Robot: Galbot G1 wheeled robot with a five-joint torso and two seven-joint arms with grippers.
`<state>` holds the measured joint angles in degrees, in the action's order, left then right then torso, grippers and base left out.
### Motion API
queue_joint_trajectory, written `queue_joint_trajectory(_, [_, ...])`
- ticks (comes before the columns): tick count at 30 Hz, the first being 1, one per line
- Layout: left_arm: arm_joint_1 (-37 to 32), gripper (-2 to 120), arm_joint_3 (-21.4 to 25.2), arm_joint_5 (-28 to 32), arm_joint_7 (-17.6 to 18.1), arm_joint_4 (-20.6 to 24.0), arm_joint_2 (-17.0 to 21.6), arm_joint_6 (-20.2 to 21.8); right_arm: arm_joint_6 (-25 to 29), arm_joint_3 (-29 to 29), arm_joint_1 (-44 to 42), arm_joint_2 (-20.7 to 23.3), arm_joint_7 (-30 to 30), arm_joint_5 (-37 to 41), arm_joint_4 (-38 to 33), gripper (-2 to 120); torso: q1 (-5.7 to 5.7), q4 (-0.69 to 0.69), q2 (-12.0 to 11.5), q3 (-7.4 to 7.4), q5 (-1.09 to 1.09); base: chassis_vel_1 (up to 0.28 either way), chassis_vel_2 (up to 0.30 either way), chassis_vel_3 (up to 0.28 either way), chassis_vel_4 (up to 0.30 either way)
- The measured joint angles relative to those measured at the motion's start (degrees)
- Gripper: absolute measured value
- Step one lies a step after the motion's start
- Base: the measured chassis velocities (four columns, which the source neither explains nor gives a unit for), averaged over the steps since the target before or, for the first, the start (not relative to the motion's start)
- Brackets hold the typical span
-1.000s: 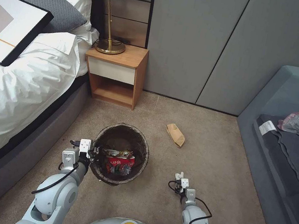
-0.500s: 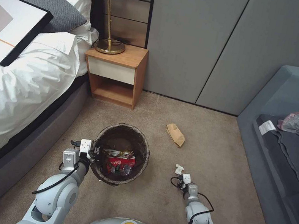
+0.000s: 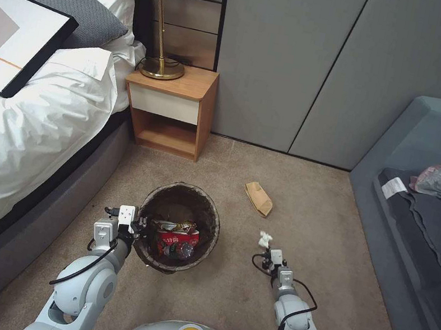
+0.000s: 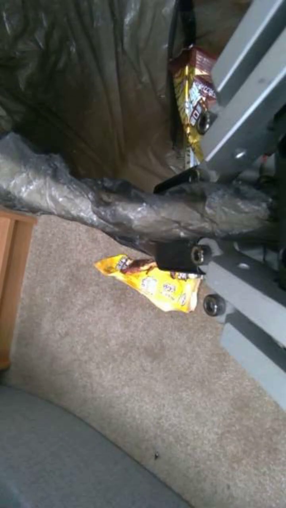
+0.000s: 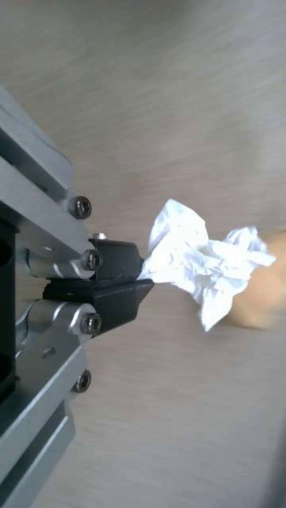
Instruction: Pick up the trash bin, then pick up the garbage from the floor and place it into the trash bin.
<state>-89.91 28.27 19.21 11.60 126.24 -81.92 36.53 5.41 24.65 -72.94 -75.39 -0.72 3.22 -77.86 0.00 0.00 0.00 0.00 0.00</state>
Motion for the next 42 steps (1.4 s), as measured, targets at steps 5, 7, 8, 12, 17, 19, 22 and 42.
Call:
queue_joint_trajectory(5, [0.0,0,-0.2,0.0,0.0,-0.3,0.0,0.0,7.5,0.6,-1.8,-0.4,2.5,0.3,-7.1,0,0.00,-0.01,0.0,0.00,0.00,0.000,0.000,0.000,0.000])
queue_joint_trajectory(7, [0.0,0,-0.2,0.0,0.0,-0.3,0.0,0.0,8.0,0.6,-1.9,-0.5,2.8,0.3,-7.6,0,0.00,0.00,0.0,0.00,0.00,0.000,0.000,0.000,0.000])
queue_joint_trajectory(8, [0.0,0,-0.2,-0.1,0.0,-0.3,0.0,0.0,9.4,0.7,-2.2,-0.5,3.8,0.5,-9.4,0,0.00,0.00,0.0,0.00,0.00,0.000,0.000,0.000,0.000])
queue_joint_trajectory(12, [0.0,0,-0.3,-0.1,0.0,-0.3,0.0,0.0,11.0,0.7,-2.5,-0.6,5.2,0.8,-11.6,0,0.00,0.00,0.0,0.00,0.00,0.000,0.000,0.000,0.000])
queue_joint_trajectory(17, [0.0,0,-0.4,-0.1,0.0,-0.3,0.0,0.0,13.6,0.8,-3.0,-0.6,8.7,2.0,-16.0,0,0.00,0.03,0.0,0.00,0.00,0.000,0.000,0.000,0.000])
queue_joint_trajectory(19, [0.0,0,-0.4,-0.1,0.0,-0.3,0.0,0.0,13.8,0.8,-3.0,-0.6,8.9,2.1,-16.4,0,0.00,0.03,0.0,0.00,0.00,0.000,0.000,0.000,0.000])
queue_joint_trajectory(22, [-0.2,0,-0.7,-0.2,0.0,-0.3,0.1,0.0,16.8,0.4,-3.8,-0.2,15.9,5.1,-23.4,0,0.00,0.02,0.0,-0.01,-0.02,0.000,0.000,0.000,0.000])
queue_joint_trajectory(42, [-1.3,0,-4.2,-0.5,-0.2,1.6,0.0,0.7,12.0,-21.8,-2.7,5.6,21.1,3.0,-21.9,23,0.00,0.00,0.0,0.00,0.00,0.000,0.000,0.000,0.000])
